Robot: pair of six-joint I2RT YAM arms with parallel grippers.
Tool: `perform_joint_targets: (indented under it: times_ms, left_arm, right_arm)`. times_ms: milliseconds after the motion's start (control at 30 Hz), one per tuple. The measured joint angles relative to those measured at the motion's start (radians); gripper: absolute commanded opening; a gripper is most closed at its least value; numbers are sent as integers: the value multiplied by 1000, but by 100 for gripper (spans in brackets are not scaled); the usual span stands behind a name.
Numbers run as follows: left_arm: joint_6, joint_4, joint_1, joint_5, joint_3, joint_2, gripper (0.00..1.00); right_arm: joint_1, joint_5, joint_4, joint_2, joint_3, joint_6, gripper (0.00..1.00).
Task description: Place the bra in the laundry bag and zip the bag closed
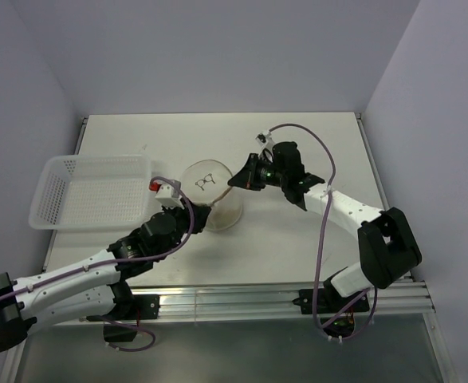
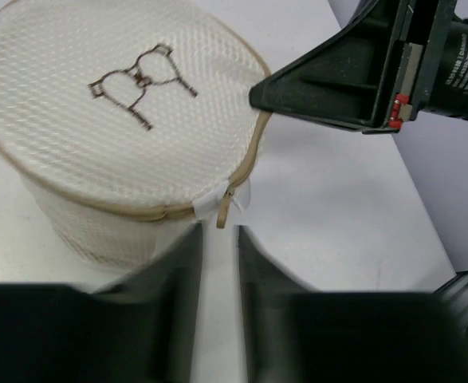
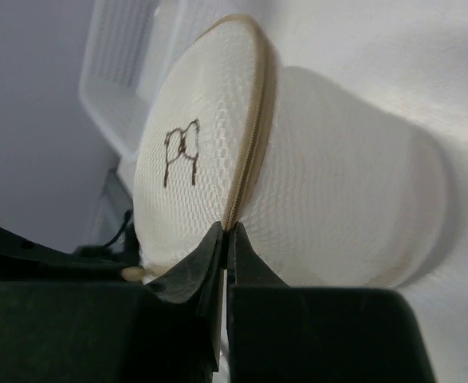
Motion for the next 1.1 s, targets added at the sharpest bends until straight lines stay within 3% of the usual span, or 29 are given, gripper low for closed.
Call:
perform_joint_targets:
  times_ms: [67,100,133,233,300,333,367,400,533,933,1100]
  left_arm:
    - [15,-42,0,-4,28,6,59]
    - [18,-64,0,-8,45,4,86]
    - [27,-85,0,-11,62,-4,97]
    - [32,-145,1,-31,113,-57,99]
    - [33,-191,1,-49,161,-102,99]
    - [34,-212,1,-56,187,-121,99]
    - [35,-230,1,-63,211,-137,99]
    - [39,-249,1,-69,234,-150,99]
    - [72,-323,1,-94,304,-203,99]
    - [148,-550,1,-139,408,-262,99]
    - [160,-575,1,-142,399,-301,99]
  right_arm:
    - [-13,34,1,0,0,-12,0]
    - [-27,50,2,0,-2,-16,0]
    - [-50,77,2,0,-5,-20,0]
    - [-89,128,6,0,-11,-25,3]
    - [-93,153,10,0,-15,-24,25]
    - [-92,159,9,0,-17,-23,65]
    - [-91,171,6,0,-17,-21,92]
    - [-90,180,1,-2,-17,-27,99]
    - [-89,239,-25,-65,-33,-31,100]
    - [-89,463,-138,-729,-154,-99,100]
    - [-89,555,-216,-867,-210,-130,100]
